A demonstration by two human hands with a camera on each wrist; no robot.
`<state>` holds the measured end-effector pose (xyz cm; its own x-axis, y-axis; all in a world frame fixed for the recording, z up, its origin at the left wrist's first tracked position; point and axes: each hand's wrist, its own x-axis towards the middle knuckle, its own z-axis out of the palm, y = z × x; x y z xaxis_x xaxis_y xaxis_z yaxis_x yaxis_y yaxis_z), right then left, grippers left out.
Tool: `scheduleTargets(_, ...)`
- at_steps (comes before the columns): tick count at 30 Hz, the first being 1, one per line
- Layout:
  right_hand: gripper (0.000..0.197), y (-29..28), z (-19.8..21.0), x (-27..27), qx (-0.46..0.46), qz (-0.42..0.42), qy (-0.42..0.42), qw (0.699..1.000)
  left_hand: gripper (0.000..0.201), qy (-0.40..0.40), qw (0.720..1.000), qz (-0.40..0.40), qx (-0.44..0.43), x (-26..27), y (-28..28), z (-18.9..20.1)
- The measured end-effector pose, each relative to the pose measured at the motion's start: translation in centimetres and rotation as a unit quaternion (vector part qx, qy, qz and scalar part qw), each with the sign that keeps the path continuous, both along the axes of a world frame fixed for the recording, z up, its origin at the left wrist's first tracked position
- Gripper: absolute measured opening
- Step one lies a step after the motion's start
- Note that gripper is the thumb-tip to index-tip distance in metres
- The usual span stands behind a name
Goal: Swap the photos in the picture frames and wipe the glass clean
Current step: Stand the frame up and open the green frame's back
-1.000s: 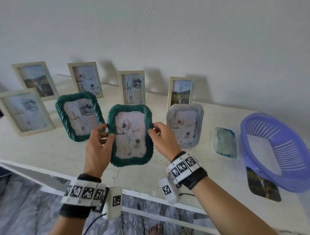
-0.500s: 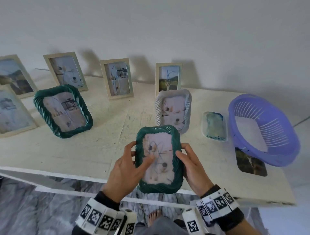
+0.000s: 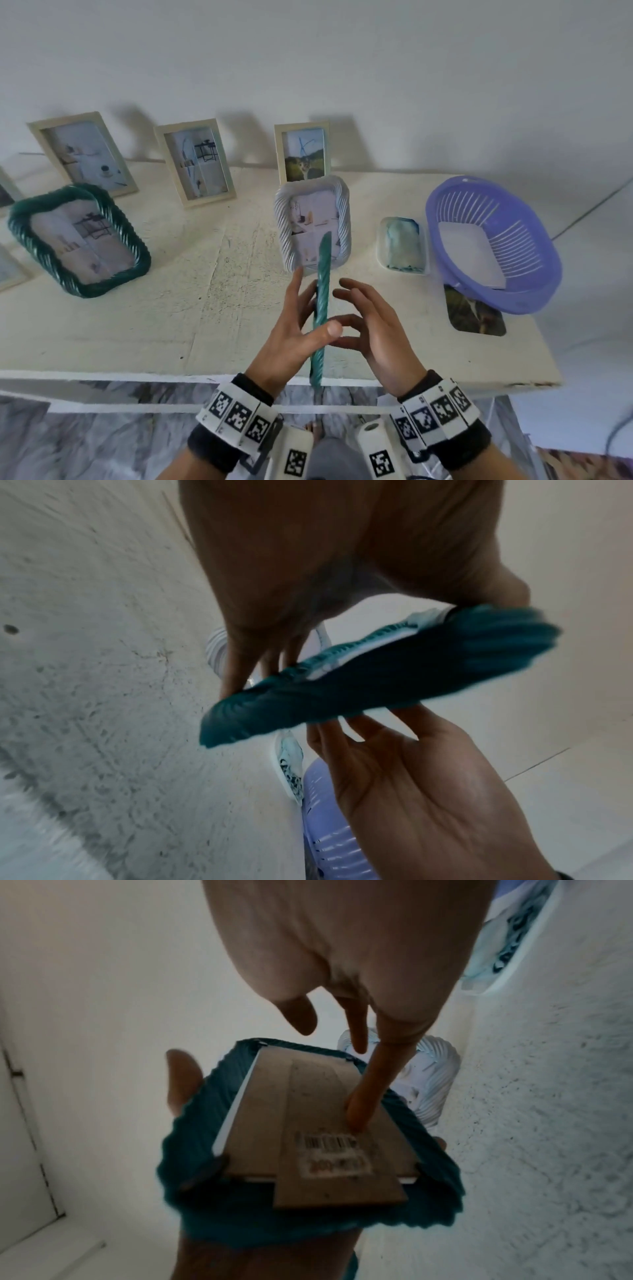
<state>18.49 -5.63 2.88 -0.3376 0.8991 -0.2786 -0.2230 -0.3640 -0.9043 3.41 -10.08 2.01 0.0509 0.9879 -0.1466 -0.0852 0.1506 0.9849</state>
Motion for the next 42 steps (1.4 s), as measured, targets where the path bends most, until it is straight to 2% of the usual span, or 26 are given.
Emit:
scheduleTargets(4,0.024,0.6,0.2,1.1,-0.044,-0.023,0.005,0.999,0.119,-0.05,0.997,-0.055,0.011,0.4,-0.1,-0.9)
scheduleTargets(7,0.021,1.3,-0.1,2.0,-0.049,-0.045,-0.019,0.998,0.114,-0.053,0.997,-0.041,0.041,0.4,-0.2,-0.8)
scheduleTargets(9,0.021,1.9,-0.8,3.0,-0.024,-0.068,-0.083,0.994,0.098,-0.045,0.997,-0.002,0.058,0.0,-0.1,-1.0)
scheduleTargets(11,0.019,2.5,-1.6,4.2,0.017,-0.087,-0.153,0.984,0.074,-0.044,0.995,0.069,0.063,-0.5,0.1,-1.6)
scheduleTargets(13,0.018,2.7,-2.4,5.2,0.045,-0.088,-0.193,0.976,0.041,-0.044,0.989,0.132,0.054,-0.9,0.3,-2.4)
scheduleTargets(15,0.017,2.7,-3.0,5.9,0.057,-0.07,-0.222,0.971,0.027,-0.006,0.988,0.153,0.037,-1.2,0.6,-3.4)
scheduleTargets(19,0.014,2.6,-5.0,7.3,0.111,-0.032,-0.32,0.94,0.03,0.122,0.981,0.147,-0.039,-0.9,0.9,-5.3)
scheduleTargets(23,0.016,2.6,-6.3,8.4,0.186,0.005,-0.398,0.898,0.031,0.256,0.957,0.123,-0.061,0.1,1.1,-6.0)
scheduleTargets(28,0.015,2.8,-6.4,9.0,0.234,0.043,-0.444,0.864,0.056,0.363,0.924,0.097,-0.07,1.2,1.4,-6.4)
scheduleTargets(31,0.022,3.3,-6.6,9.1,0.237,0.061,-0.465,0.851,0.077,0.437,0.893,0.074,-0.075,1.7,1.9,-6.3)
scheduleTargets(36,0.041,4.1,-6.2,8.8,0.319,0.139,-0.547,0.761,0.095,0.507,0.853,0.052,-0.111,3.0,2.4,-6.7)
scheduleTargets(39,0.048,4.5,-5.9,8.4,0.333,0.195,-0.599,0.702,0.093,0.521,0.844,0.053,-0.112,3.5,2.5,-6.8)
scheduleTargets(42,0.049,4.7,-5.7,8.3,0.343,0.223,-0.633,0.657,0.091,0.533,0.837,0.055,-0.109,3.7,2.5,-6.7)
